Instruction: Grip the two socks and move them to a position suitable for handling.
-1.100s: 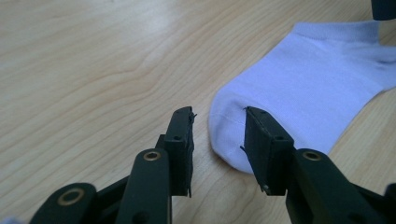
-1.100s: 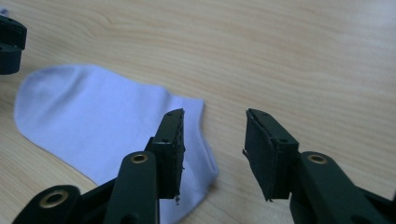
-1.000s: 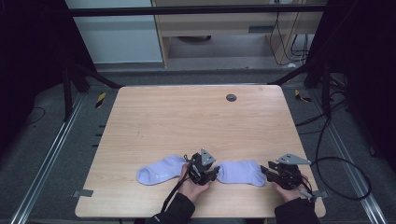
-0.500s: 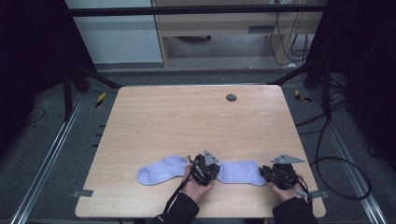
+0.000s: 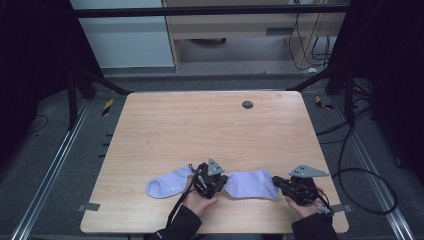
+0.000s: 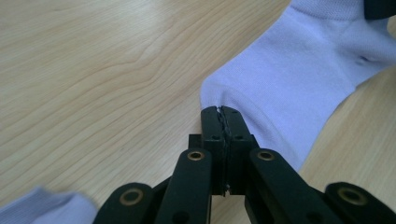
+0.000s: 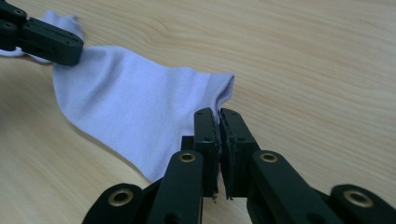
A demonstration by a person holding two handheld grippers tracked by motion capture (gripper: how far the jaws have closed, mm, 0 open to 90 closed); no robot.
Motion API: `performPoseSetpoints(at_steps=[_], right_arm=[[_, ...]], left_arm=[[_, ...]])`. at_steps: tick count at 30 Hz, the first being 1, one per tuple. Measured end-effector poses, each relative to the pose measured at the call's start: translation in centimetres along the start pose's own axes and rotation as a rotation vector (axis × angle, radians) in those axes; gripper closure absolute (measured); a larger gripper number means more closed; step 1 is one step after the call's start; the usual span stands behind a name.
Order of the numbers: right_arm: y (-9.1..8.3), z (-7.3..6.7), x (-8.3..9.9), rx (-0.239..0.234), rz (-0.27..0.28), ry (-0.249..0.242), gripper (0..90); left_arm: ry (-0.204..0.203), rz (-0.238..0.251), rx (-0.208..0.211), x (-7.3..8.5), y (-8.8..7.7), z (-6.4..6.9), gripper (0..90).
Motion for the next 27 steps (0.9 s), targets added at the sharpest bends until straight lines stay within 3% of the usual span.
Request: performPoseSetpoints(at_steps=[5,15,19,24,27], right_arm=[[0.6,-2.6,-0.6,-0.068,0.009,-0.016,86.2],[2.2,-4.8,-0.1,-0.128,-0.022,-0.011,86.2],[3.2,-5.1,0.7,-0.129,-0.058,-0.026,85.5],[4.0,-4.8,1.5,-0.108,-0.092,-0.033,83.9],[4.0,-4.6,1.7,-0.094,-0.096,-0.039,79.3]], left_arm=[[0.008,-0.007,-0.001,0.3,-2.3,-0.8,88.7],[-0.007,-0.062,-0.018,3.8,-4.4,-2.7,88.5],[-0.023,-0.082,-0.029,4.7,-4.1,-3.2,88.3],[-0.014,-0.099,-0.030,5.2,-3.5,-3.2,87.2],[-0.013,-0.076,-0.039,4.9,-3.8,-3.3,81.1]])
Point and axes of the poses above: each handheld gripper's, and its own axes: y roughly forward along the jaws, x roughly out of its underside, z roughly to its right, the point moved 6 cm from there along y, roughly forward along the jaws, and after that the axes turned 13 degrees about z, right-handed, at the moved point
